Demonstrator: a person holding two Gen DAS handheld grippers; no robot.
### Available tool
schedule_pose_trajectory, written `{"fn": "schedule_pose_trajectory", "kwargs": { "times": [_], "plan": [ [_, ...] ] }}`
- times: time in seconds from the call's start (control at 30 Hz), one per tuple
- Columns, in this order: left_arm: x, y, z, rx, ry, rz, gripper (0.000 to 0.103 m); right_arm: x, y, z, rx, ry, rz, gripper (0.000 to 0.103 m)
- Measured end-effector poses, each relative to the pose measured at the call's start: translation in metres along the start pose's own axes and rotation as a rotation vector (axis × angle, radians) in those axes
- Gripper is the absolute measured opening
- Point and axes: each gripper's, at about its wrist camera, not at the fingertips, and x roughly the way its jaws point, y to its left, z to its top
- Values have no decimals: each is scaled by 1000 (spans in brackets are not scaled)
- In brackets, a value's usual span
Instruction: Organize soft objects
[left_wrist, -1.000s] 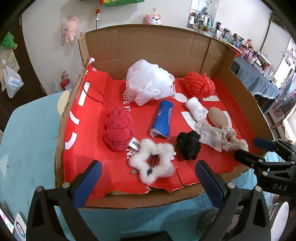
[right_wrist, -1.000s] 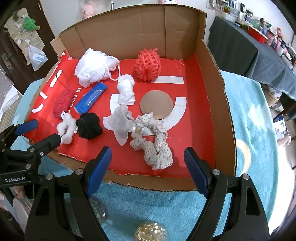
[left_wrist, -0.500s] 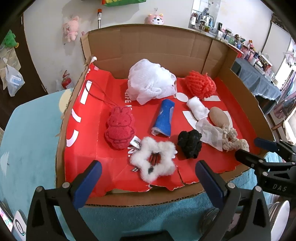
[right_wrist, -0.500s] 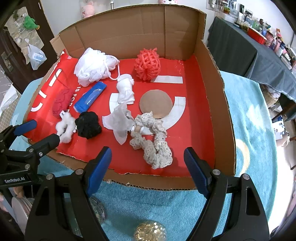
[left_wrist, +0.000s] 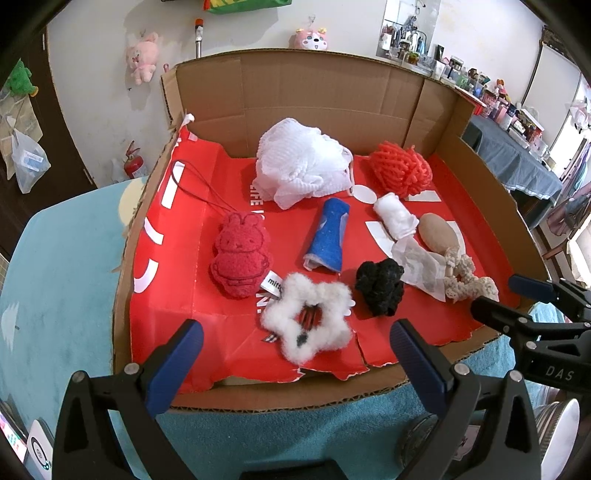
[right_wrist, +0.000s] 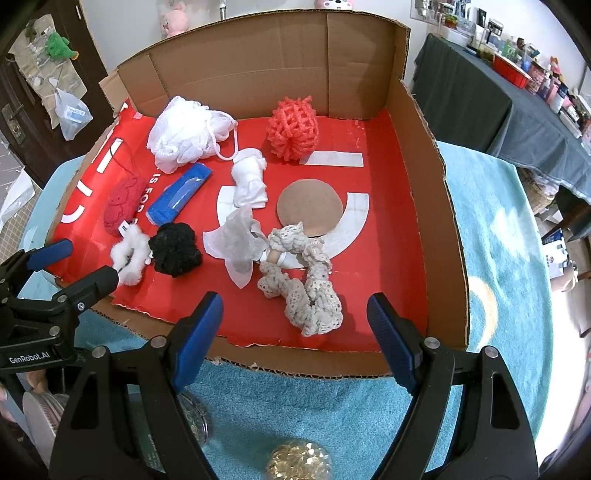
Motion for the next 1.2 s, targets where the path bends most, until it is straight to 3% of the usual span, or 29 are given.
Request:
{"fn": "schedule_pose_trajectory", "kwargs": {
  "times": [1.2],
  "plan": [
    [0, -1, 2, 5, 1, 10, 103, 0, 0, 0, -1, -4, 1, 80]
  ]
}}
